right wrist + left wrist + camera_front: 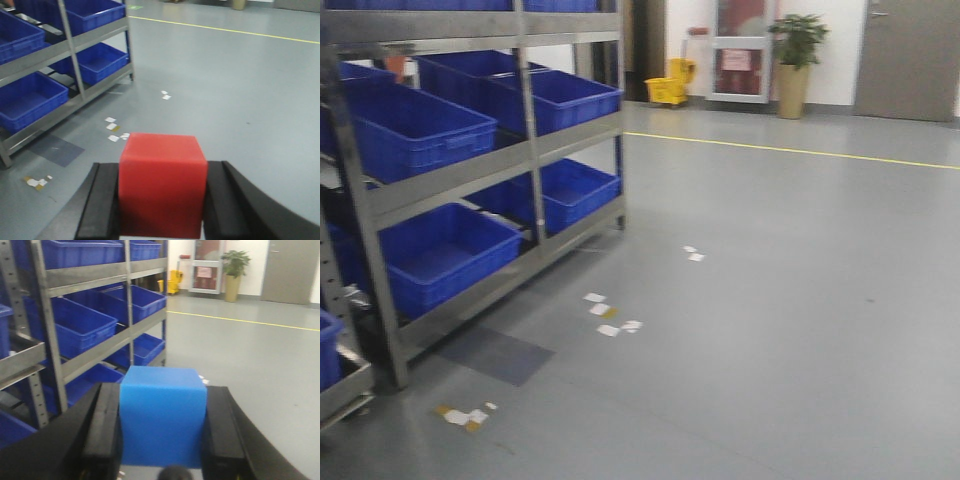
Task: Sort and place red and blue blocks on shelf
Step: 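Drive the base across the floor to a shelf of blue bins, then position both held cubes above the blue bins on the shelf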
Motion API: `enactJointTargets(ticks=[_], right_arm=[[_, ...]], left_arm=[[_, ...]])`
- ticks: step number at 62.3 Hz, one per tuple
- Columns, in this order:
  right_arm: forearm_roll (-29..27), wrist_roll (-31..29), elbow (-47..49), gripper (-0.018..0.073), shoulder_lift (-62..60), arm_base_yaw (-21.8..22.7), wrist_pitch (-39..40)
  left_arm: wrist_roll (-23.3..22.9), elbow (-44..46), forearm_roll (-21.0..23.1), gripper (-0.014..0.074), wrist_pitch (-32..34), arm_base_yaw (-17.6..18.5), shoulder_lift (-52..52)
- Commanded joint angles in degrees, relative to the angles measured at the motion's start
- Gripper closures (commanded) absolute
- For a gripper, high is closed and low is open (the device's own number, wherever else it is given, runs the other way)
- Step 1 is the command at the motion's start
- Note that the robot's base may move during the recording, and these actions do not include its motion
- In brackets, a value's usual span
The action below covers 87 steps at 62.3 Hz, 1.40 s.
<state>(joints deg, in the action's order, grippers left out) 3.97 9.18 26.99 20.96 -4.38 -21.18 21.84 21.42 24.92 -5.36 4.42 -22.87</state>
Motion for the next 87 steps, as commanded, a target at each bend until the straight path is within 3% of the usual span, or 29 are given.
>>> enactJointTargets(ticks=[1, 87], right_arm=[[0.9, 0.0, 1.6, 0.0507, 0.4, 0.2, 4.7], [0.9, 0.0, 1.6, 0.0507, 0.4, 0.2, 4.7]], left_arm=[[-0.1, 1.7, 0.7, 0.0473, 4.2, -0.1, -0.3], [-0.1, 1.7, 0.7, 0.0473, 4.2, -0.1, -0.3]])
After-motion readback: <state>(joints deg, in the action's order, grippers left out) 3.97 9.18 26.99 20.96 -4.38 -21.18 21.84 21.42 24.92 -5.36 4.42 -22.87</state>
